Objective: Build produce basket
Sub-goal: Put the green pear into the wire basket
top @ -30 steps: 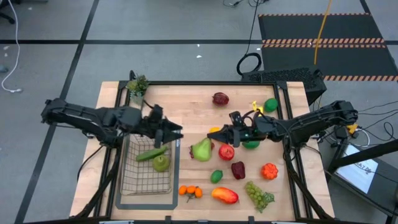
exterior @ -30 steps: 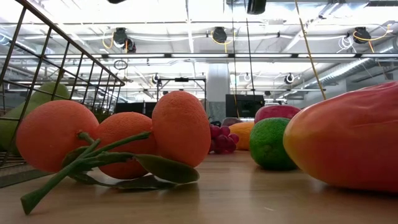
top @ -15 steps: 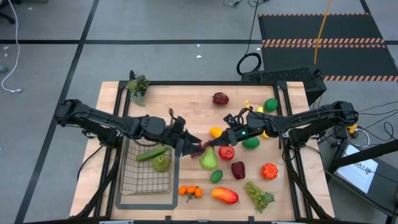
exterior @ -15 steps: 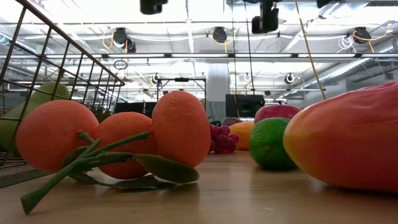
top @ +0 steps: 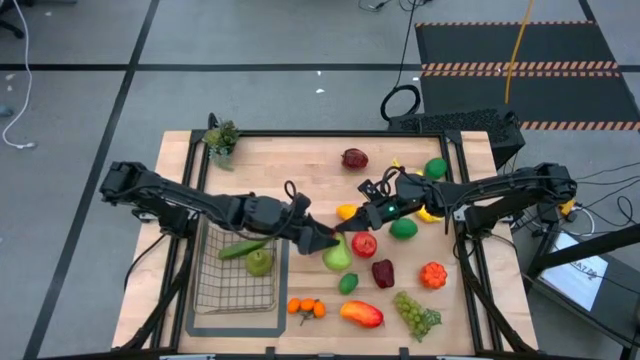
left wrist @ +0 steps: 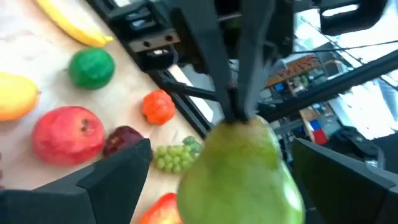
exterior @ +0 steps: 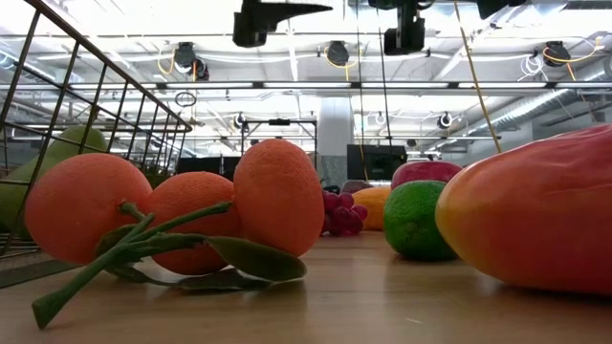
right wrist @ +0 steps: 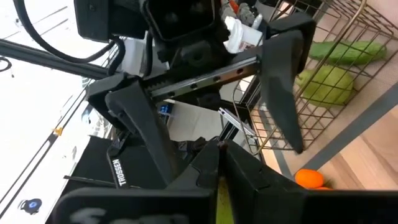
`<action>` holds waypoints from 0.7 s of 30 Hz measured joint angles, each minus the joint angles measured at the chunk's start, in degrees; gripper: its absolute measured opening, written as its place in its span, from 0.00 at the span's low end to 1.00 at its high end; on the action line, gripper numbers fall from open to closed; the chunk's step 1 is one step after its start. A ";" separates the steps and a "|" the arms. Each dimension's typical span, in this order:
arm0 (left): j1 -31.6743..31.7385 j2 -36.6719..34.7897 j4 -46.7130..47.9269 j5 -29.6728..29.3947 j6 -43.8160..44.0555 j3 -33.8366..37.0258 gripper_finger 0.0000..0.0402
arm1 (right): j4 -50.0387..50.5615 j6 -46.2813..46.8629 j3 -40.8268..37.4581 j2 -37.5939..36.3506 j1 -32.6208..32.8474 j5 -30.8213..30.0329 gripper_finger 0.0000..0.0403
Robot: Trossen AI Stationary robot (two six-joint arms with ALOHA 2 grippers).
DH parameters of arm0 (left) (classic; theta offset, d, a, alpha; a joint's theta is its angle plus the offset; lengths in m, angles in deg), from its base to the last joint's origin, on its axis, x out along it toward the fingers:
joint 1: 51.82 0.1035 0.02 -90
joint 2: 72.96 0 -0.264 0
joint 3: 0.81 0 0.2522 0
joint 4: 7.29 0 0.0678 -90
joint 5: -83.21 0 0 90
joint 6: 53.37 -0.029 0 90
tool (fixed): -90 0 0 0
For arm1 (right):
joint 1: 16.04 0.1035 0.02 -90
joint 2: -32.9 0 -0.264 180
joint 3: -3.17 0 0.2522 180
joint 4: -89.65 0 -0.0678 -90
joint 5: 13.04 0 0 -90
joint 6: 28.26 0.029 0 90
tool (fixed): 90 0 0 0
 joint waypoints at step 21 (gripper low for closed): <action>1.26 5.55 -8.47 0.15 -4.45 0.00 0.96 | 0.84 -1.85 0.00 0.04 -1.77 0.52 0.02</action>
